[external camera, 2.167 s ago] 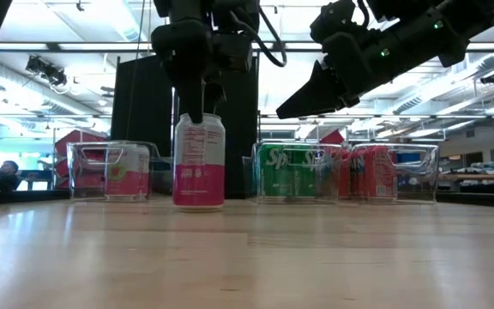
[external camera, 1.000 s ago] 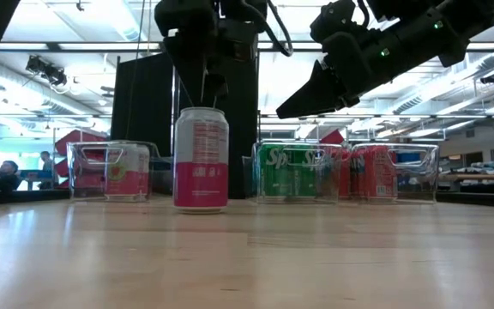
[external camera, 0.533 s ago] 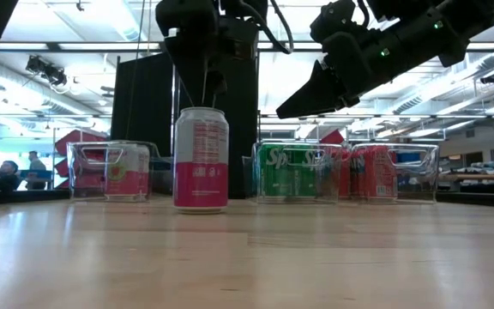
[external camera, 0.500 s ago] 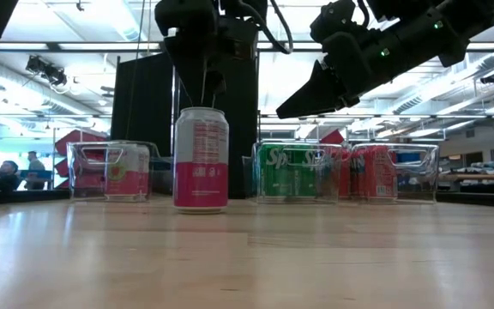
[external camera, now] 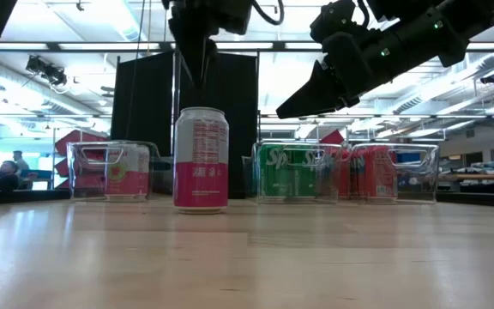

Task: Sort soda cans
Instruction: Put the top pink-white soda can into the left transparent bin

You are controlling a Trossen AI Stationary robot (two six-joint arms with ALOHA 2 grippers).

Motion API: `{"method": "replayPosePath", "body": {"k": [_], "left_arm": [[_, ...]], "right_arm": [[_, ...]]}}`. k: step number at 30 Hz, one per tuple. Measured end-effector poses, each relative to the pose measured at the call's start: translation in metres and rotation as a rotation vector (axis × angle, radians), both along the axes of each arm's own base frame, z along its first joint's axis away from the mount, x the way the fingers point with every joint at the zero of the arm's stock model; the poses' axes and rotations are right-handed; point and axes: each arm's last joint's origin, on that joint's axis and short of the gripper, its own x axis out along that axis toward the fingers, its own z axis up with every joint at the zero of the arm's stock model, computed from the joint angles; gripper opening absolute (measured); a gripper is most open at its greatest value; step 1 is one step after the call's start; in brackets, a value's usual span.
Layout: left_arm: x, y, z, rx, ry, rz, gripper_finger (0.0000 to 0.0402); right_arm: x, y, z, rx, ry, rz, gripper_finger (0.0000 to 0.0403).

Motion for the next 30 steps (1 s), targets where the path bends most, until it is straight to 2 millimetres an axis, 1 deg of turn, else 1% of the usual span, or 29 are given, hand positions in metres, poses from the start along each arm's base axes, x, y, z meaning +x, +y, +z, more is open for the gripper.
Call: {"method": "replayPosePath", "body": {"k": [3, 5, 6, 8, 13, 15, 17, 19, 23, 26, 28, 30], "left_arm": [[-0.001, 0.0, -0.001, -0.008, 0.016, 0.085, 0.0097], [-0.001, 0.0, -0.002, -0.011, 0.018, 0.107, 0.0039], [-0.001, 0.0, -0.003, -0.012, 0.02, 0.116, 0.002], [-0.001, 0.0, -0.003, -0.013, 0.021, 0.124, 0.0011], [0.001, -0.006, -0.003, -0.035, 0.001, 0.097, 0.0016], [0.003, -0.011, -0.003, -0.058, -0.011, 0.056, 0.003], [0.003, -0.017, -0.003, -0.064, -0.014, 0.036, 0.0056], [0.006, -0.021, -0.003, -0.067, -0.041, 0.03, 0.009], [0.011, -0.029, -0.001, -0.081, -0.1, 0.076, 0.0175], [0.017, -0.031, -0.008, -0.085, -0.094, 0.088, 0.0239], [0.02, -0.031, -0.018, -0.087, -0.048, 0.1, 0.0276], [0.024, -0.032, -0.029, -0.094, 0.009, 0.071, 0.0305]], "right_arm": [[0.0, 0.0, 0.0, 0.0, 0.0, 0.0, 0.008], [0.0, 0.0, 0.0, 0.0, 0.0, 0.0, 0.008], [0.0, 0.0, 0.0, 0.0, 0.0, 0.0, 0.008], [0.0, 0.0, 0.0, 0.0, 0.0, 0.0, 0.008], [0.0, 0.0, 0.0, 0.0, 0.0, 0.0, 0.008], [0.0, 0.0, 0.0, 0.0, 0.0, 0.0, 0.008], [0.0, 0.0, 0.0, 0.0, 0.0, 0.0, 0.008], [0.0, 0.0, 0.0, 0.0, 0.0, 0.0, 0.008], [0.0, 0.0, 0.0, 0.0, 0.0, 0.0, 0.008], [0.0, 0.0, 0.0, 0.0, 0.0, 0.0, 0.008], [0.0, 0.0, 0.0, 0.0, 0.0, 0.0, 0.008], [0.0, 0.0, 0.0, 0.0, 0.0, 0.0, 0.008]]}}
